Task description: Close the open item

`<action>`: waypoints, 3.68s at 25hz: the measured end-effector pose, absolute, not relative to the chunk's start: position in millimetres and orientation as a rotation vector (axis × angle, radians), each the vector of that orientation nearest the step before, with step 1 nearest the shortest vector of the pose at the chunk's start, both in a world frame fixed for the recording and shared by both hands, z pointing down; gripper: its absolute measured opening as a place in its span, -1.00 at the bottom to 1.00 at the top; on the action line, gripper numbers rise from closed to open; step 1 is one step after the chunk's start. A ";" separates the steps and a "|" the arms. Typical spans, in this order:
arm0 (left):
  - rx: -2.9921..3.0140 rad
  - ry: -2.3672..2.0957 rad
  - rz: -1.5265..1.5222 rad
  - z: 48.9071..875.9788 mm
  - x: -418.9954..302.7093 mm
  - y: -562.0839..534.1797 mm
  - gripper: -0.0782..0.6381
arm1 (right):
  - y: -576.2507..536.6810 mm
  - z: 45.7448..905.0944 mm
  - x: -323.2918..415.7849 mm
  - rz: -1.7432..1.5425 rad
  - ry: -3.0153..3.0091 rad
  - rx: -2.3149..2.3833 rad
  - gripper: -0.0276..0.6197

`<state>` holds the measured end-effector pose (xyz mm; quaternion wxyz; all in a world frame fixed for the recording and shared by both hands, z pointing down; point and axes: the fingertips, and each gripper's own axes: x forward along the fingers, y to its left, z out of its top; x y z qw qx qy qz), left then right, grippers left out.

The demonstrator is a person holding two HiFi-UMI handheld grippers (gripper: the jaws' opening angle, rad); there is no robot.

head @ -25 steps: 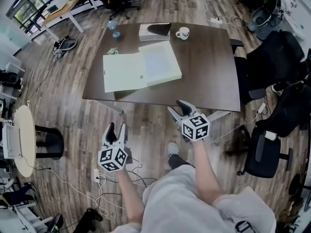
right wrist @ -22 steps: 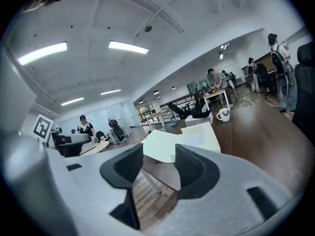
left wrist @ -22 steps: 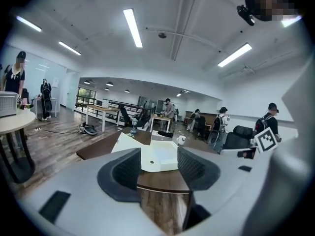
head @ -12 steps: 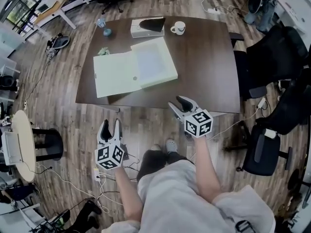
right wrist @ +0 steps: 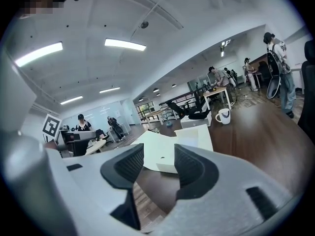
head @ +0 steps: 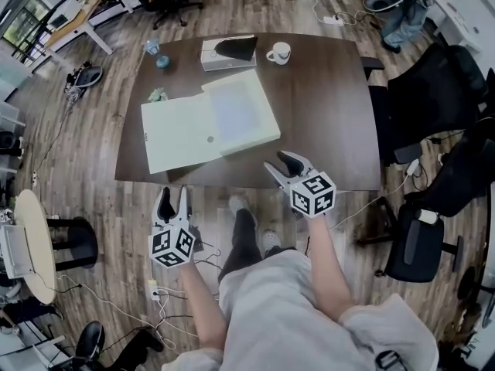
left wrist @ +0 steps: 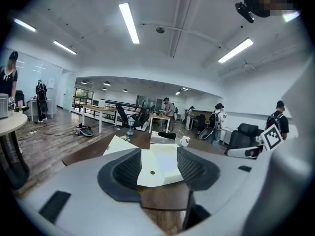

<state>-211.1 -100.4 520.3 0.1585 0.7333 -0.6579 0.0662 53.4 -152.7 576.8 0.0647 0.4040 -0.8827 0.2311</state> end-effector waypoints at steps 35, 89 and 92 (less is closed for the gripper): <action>1.637 -1.909 0.247 666.1 -429.5 -291.8 -0.16 | -377.0 686.1 5.9 0.871 -2.253 1.424 -0.27; 1.347 -1.866 -0.303 717.0 -372.8 -243.1 -0.67 | -344.8 740.6 78.7 0.789 -2.137 1.306 -0.21; 1.375 -1.862 -0.328 709.2 -368.2 -246.0 -0.71 | -340.2 751.3 77.2 0.815 -2.103 1.292 -0.21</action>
